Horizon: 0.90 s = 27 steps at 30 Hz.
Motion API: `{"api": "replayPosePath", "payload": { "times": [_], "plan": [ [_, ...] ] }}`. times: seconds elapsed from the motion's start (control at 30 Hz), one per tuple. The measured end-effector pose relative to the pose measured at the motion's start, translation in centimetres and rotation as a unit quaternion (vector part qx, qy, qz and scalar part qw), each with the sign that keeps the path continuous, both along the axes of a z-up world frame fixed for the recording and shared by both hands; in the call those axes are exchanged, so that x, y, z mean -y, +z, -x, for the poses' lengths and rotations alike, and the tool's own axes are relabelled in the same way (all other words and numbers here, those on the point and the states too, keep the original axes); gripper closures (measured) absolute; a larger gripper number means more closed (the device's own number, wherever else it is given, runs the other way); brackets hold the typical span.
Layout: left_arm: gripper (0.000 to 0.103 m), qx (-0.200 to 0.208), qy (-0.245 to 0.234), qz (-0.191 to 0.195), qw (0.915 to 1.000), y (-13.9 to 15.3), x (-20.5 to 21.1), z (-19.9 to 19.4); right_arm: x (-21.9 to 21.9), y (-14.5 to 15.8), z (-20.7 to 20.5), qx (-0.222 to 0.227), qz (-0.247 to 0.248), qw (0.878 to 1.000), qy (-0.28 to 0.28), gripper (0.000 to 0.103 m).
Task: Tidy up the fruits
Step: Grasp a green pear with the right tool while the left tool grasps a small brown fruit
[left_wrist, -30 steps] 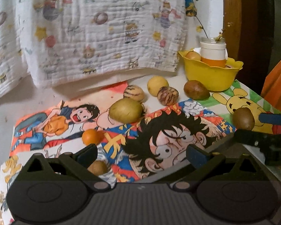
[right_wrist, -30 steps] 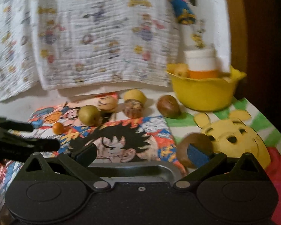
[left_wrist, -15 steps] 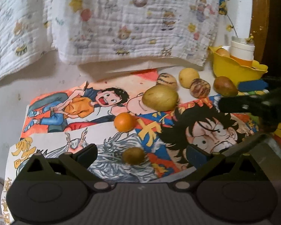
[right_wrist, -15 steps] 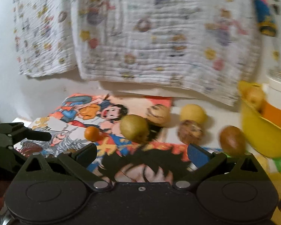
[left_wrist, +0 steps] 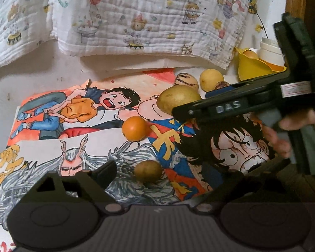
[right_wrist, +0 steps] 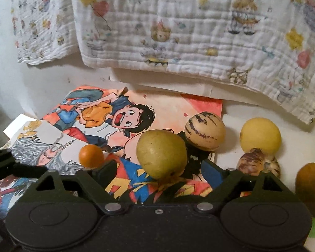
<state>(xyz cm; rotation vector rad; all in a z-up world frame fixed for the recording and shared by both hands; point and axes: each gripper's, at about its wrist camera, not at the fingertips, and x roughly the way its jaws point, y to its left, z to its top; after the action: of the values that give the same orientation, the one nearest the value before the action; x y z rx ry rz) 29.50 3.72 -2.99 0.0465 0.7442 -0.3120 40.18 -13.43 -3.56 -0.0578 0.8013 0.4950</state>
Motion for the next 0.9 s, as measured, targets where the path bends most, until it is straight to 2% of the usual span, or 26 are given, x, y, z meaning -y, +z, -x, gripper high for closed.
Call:
{"api": "replayPosePath", "payload": {
  "times": [0.17, 0.23, 0.43, 0.57, 0.7, 0.9],
  "plan": [
    [0.026, -0.005, 0.002, 0.007, 1.0, -0.4, 0.0, -0.3, -0.8, -1.0, -1.0, -0.002, 0.007, 1.0, 0.0, 0.025],
    [0.036, -0.01, 0.006, 0.011, 0.9999, -0.6, -0.2, -0.4, -1.2, -1.2, -1.3, 0.0, 0.008, 1.0, 0.002, 0.026],
    [0.05, -0.004, 0.023, 0.011, 0.9997, -0.6, -0.4, -0.5, -2.3, -1.7, -1.6, 0.011, 0.026, 1.0, 0.003, 0.033],
    [0.06, -0.002, 0.029, 0.009, 0.9995, -0.7, -0.5, -0.6, -2.3, -1.9, -1.8, 0.014, 0.027, 1.0, -0.008, 0.042],
    [0.07, -0.002, 0.036, 0.013, 0.9993, -0.7, -0.7, -0.7, -2.1, -2.0, -1.8, 0.014, 0.022, 1.0, -0.014, 0.044],
    [0.071, -0.003, 0.037, 0.016, 0.9992, -0.7, -0.7, -0.5, -2.1, -2.0, -1.7, 0.012, 0.02, 1.0, -0.019, 0.044]
  ]
}}
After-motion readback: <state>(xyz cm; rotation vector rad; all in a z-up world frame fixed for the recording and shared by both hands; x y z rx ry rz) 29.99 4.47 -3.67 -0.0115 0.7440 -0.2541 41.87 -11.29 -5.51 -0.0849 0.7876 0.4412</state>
